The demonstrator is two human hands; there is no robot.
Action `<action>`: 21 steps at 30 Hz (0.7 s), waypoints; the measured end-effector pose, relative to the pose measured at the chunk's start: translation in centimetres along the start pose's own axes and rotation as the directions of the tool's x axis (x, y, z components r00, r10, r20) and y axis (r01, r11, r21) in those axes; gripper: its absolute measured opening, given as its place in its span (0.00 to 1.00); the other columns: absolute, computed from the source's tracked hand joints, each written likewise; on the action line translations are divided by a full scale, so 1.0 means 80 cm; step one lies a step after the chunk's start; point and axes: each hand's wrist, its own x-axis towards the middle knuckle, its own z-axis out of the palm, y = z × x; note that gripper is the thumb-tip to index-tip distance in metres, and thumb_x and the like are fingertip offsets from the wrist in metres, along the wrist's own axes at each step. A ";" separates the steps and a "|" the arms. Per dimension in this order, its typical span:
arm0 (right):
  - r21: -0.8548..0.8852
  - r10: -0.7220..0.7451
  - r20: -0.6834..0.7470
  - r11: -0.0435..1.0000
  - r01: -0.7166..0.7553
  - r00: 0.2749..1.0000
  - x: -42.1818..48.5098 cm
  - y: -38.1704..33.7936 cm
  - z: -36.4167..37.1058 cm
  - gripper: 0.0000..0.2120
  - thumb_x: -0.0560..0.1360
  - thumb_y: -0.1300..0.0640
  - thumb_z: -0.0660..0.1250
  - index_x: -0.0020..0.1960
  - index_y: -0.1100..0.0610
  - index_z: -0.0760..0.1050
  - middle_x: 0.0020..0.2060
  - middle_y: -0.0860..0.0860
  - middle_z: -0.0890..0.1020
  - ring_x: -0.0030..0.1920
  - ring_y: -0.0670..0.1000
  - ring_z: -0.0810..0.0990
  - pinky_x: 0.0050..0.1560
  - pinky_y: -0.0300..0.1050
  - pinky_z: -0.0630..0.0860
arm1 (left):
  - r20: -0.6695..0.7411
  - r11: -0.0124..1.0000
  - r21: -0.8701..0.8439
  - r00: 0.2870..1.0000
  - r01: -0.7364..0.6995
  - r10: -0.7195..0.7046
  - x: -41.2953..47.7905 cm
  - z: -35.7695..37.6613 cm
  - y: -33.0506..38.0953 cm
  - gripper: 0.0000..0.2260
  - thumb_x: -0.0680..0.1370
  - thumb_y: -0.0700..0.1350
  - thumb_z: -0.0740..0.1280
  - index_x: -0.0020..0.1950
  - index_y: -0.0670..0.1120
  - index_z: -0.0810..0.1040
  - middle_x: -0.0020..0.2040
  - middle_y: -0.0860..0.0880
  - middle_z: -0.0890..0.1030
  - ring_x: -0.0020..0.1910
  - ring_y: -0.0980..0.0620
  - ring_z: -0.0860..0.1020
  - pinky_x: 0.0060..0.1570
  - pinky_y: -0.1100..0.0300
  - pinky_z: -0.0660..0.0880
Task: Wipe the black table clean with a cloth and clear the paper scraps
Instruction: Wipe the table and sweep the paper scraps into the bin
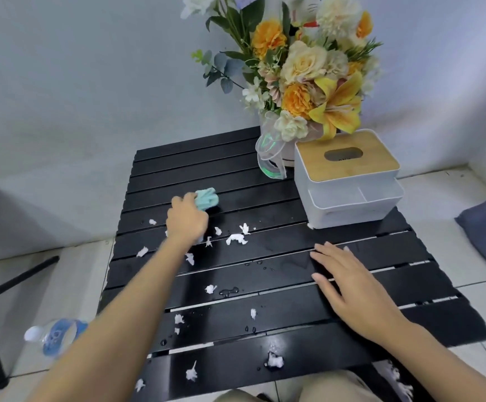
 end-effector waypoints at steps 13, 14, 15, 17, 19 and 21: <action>-0.072 -0.010 -0.045 0.997 0.006 0.999 -0.001 0.005 0.016 0.26 0.80 0.46 0.48 0.71 0.57 0.69 0.72 0.49 0.70 0.75 0.48 0.62 0.77 0.50 0.55 | 0.081 0.940 -0.312 0.983 -0.134 0.167 -0.047 0.007 0.035 0.09 0.73 0.49 0.60 0.43 0.45 0.76 0.33 0.41 0.76 0.25 0.48 0.77 0.29 0.64 0.71; -0.074 -0.009 -0.044 0.997 0.006 0.999 0.000 0.005 0.016 0.26 0.80 0.47 0.48 0.71 0.57 0.69 0.72 0.49 0.70 0.75 0.48 0.62 0.77 0.50 0.55 | 0.051 0.971 -0.214 0.991 -0.110 0.124 -0.039 0.015 0.027 0.12 0.72 0.46 0.58 0.49 0.45 0.78 0.40 0.39 0.77 0.33 0.44 0.80 0.37 0.60 0.74; -0.075 -0.010 -0.043 0.997 0.007 0.999 0.001 0.006 0.016 0.26 0.80 0.47 0.48 0.71 0.57 0.69 0.72 0.49 0.69 0.75 0.48 0.62 0.77 0.50 0.55 | 0.052 0.989 -0.127 0.996 -0.071 0.078 -0.041 0.025 0.026 0.17 0.71 0.43 0.57 0.57 0.47 0.78 0.47 0.38 0.76 0.42 0.39 0.79 0.45 0.55 0.75; -0.071 -0.008 -0.048 0.997 0.004 0.999 0.003 0.007 0.017 0.26 0.80 0.47 0.48 0.71 0.57 0.69 0.72 0.49 0.69 0.75 0.48 0.62 0.77 0.50 0.55 | -0.013 0.999 -0.007 0.998 -0.054 0.054 -0.064 0.047 0.038 0.24 0.71 0.37 0.59 0.68 0.47 0.73 0.56 0.39 0.73 0.53 0.37 0.74 0.56 0.49 0.71; -0.064 -0.008 -0.053 0.998 0.005 0.999 0.002 0.006 0.018 0.25 0.80 0.47 0.49 0.71 0.58 0.70 0.71 0.50 0.70 0.74 0.49 0.63 0.76 0.50 0.55 | -0.029 0.985 0.025 0.985 -0.169 0.170 -0.104 0.062 0.061 0.26 0.71 0.38 0.60 0.70 0.48 0.72 0.58 0.41 0.72 0.55 0.39 0.72 0.58 0.49 0.68; -0.068 -0.024 -0.055 0.997 0.021 0.998 0.001 0.006 0.018 0.25 0.80 0.48 0.50 0.70 0.59 0.71 0.70 0.51 0.72 0.74 0.50 0.64 0.76 0.51 0.56 | 0.120 0.943 -0.090 0.937 -0.319 0.329 -0.138 0.067 0.073 0.25 0.69 0.44 0.61 0.66 0.52 0.76 0.54 0.46 0.74 0.53 0.46 0.71 0.56 0.51 0.69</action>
